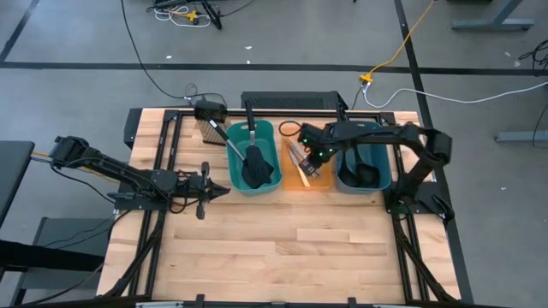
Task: Pick & Place Kitchen Items
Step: Return to Home Position
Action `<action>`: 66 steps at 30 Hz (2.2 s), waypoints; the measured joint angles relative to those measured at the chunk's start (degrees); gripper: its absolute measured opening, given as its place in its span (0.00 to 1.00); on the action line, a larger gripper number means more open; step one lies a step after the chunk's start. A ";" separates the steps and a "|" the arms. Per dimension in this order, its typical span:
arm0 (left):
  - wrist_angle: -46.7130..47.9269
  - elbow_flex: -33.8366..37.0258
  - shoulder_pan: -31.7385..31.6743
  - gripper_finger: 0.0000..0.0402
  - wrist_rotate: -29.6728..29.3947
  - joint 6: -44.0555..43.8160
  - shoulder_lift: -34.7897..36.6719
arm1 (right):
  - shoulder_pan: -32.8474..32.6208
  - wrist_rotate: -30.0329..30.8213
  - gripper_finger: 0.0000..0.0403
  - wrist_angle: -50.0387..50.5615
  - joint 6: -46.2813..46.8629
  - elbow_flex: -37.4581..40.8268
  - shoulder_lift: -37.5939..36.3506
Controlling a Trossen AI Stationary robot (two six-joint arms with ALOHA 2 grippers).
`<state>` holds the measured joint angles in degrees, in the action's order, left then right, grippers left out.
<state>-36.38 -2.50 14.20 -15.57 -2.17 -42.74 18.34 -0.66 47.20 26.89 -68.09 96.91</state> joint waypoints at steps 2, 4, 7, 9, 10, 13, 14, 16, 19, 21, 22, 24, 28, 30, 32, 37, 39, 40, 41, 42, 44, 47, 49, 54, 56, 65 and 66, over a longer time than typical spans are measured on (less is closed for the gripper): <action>-0.06 0.00 0.00 0.05 -0.61 1.06 0.00 | -0.51 2.75 0.22 2.43 -2.45 -2.29 -2.45; -0.09 0.00 0.00 0.05 -1.14 1.37 0.01 | -1.04 4.18 0.22 3.28 -6.10 -4.34 -5.92; -0.13 0.00 0.00 0.05 -1.32 1.42 0.00 | -2.02 4.75 0.22 3.07 -11.78 -5.84 -11.57; -0.26 0.00 0.02 0.05 -1.61 1.44 0.00 | -2.89 5.48 0.20 1.72 -15.21 -6.01 -16.01; -0.26 0.00 0.02 0.05 -2.00 1.44 0.00 | -3.35 6.25 0.20 1.07 -16.60 -6.07 -18.45; -0.53 0.00 0.02 0.05 -2.62 1.45 0.01 | -4.82 7.76 0.16 0.05 -21.02 -6.12 -25.37; -0.81 0.00 0.02 0.05 -2.63 1.48 0.00 | -5.31 7.74 0.14 -0.19 -22.56 -6.12 -27.57; -1.83 0.00 0.02 0.05 -2.64 2.22 0.00 | -6.46 7.76 0.10 -1.08 -25.64 -6.12 -31.98; -3.77 -0.39 0.02 0.05 -2.14 7.21 0.02 | -9.01 7.86 0.04 -1.39 -28.47 -6.12 -37.93; -3.57 -1.87 0.02 0.05 -1.82 12.14 0.00 | -10.88 8.82 0.02 -1.41 -28.97 -6.12 -41.22; -3.54 -2.86 0.02 0.05 -1.89 14.62 0.00 | -11.84 9.18 0.02 -1.59 -29.28 -6.12 -42.65; -2.32 -5.52 0.04 0.04 -3.18 19.35 0.02 | -13.43 9.24 0.03 -1.64 -30.50 -6.11 -45.35; 9.03 -13.00 -0.11 0.02 -7.16 28.53 0.00 | -17.14 9.00 0.02 -3.47 -31.98 -3.59 -50.93; 16.05 -17.36 -1.00 0.01 -7.26 31.40 0.00 | -18.49 8.55 0.01 -5.25 -33.00 -0.79 -54.00; 20.88 -21.12 -2.77 0.01 -7.09 32.01 0.19 | -19.60 7.96 0.01 -6.48 -33.48 2.38 -57.89; 28.83 -27.84 -10.37 0.01 -0.61 28.72 3.65 | -21.11 4.68 0.01 -12.14 -35.71 12.32 -70.46; 31.65 -29.21 -14.69 0.01 5.68 24.63 4.79 | -21.31 2.03 0.01 -16.63 -36.62 16.97 -75.96; 32.90 -29.47 -16.95 0.01 8.45 22.25 5.27 | -21.33 0.36 0.01 -18.86 -37.05 19.57 -78.44; 34.27 -29.49 -19.27 0.01 10.48 19.39 5.71 | -21.33 -1.24 0.01 -20.94 -37.12 22.22 -80.92; 35.46 -29.42 -21.46 0.01 12.49 16.33 5.81 | -21.32 -2.62 0.01 -23.31 -37.16 24.78 -83.21; 36.66 -28.58 -25.17 0.01 16.66 11.66 5.78 | -21.32 -4.30 0.01 -27.26 -36.86 29.54 -87.53; 37.13 -26.58 -28.14 0.01 22.90 8.22 5.73 | -21.31 -4.06 0.01 -29.16 -35.63 35.93 -92.52; 36.96 -25.34 -28.54 0.01 24.63 7.23 6.20 | -21.31 -2.53 0.01 -29.11 -34.15 39.14 -95.78; 37.04 -21.86 -27.12 0.00 22.28 5.46 14.64 | -21.32 1.46 0.01 -23.93 -28.76 41.45 -96.62; 36.86 -20.09 -25.86 0.00 20.55 4.80 19.80 | -21.33 1.17 0.01 -25.66 -27.36 41.86 -96.90; 35.70 -11.21 -20.38 0.00 16.65 4.06 36.62 | -21.35 4.02 0.01 -25.82 -29.31 42.38 -96.90; 35.72 -10.40 -19.99 0.00 16.25 4.10 37.76 | -21.35 4.22 0.01 -26.28 -29.31 43.06 -96.91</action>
<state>-0.66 -12.90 -5.79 0.68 1.93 -4.98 -3.01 3.55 20.91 -2.42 -25.04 0.00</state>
